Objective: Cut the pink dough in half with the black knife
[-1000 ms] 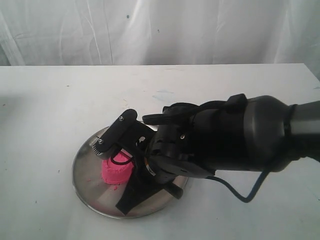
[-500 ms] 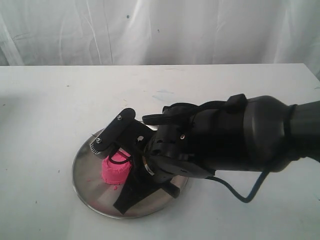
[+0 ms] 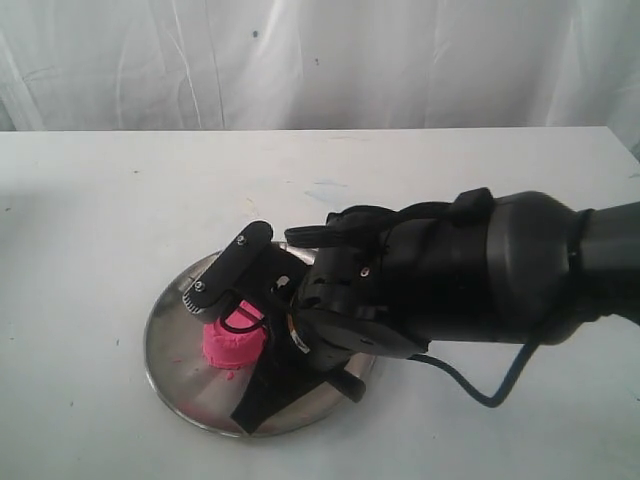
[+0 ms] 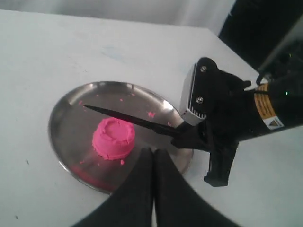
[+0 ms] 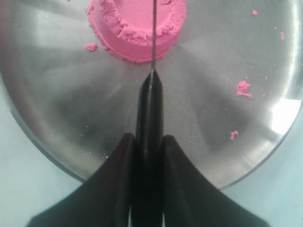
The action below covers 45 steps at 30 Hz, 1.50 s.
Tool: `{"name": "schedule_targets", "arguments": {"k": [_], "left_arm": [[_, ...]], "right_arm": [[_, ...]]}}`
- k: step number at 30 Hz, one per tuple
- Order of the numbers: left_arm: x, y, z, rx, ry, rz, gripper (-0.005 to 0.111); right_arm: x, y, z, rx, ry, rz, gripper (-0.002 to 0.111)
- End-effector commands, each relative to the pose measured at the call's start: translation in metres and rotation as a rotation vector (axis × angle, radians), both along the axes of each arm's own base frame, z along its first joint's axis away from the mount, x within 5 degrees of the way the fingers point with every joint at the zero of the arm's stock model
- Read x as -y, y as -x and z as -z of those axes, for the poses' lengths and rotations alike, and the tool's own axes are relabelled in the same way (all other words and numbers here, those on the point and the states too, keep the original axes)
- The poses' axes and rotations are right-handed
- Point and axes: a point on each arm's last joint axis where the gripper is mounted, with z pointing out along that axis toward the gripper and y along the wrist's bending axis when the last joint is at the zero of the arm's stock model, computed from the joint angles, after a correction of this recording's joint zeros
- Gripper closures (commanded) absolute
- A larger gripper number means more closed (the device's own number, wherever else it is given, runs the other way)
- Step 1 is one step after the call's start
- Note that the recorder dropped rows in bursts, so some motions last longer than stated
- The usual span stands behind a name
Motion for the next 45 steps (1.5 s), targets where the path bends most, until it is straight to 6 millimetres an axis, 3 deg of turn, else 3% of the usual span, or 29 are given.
{"name": "schedule_targets", "arguments": {"k": [1, 8, 13, 22, 34, 45], "left_arm": [[0.008, -0.036, 0.008, -0.09, -0.065, 0.05, 0.1], [0.01, -0.094, 0.015, -0.105, -0.113, -0.032, 0.072], [0.016, -0.128, 0.008, -0.075, -0.188, 0.007, 0.072], [0.023, -0.175, 0.022, -0.17, -0.228, 0.019, 0.072], [0.029, -0.208, 0.045, -0.263, -0.249, 0.044, 0.072], [0.034, -0.225, 0.064, -0.327, -0.251, 0.066, 0.072]], "right_arm": [[-0.001, 0.0, -0.001, -0.003, -0.008, -0.006, 0.106], [-0.004, 0.003, 0.0, -0.038, -0.034, -0.015, 0.106], [-0.007, 0.002, 0.005, -0.041, -0.044, -0.023, 0.106], [-0.009, -0.001, 0.016, -0.039, -0.029, -0.032, 0.106], [0.0, -0.018, 0.014, -0.022, -0.077, 0.04, 0.106], [-0.004, -0.02, 0.028, -0.039, -0.068, 0.035, 0.106]]}}
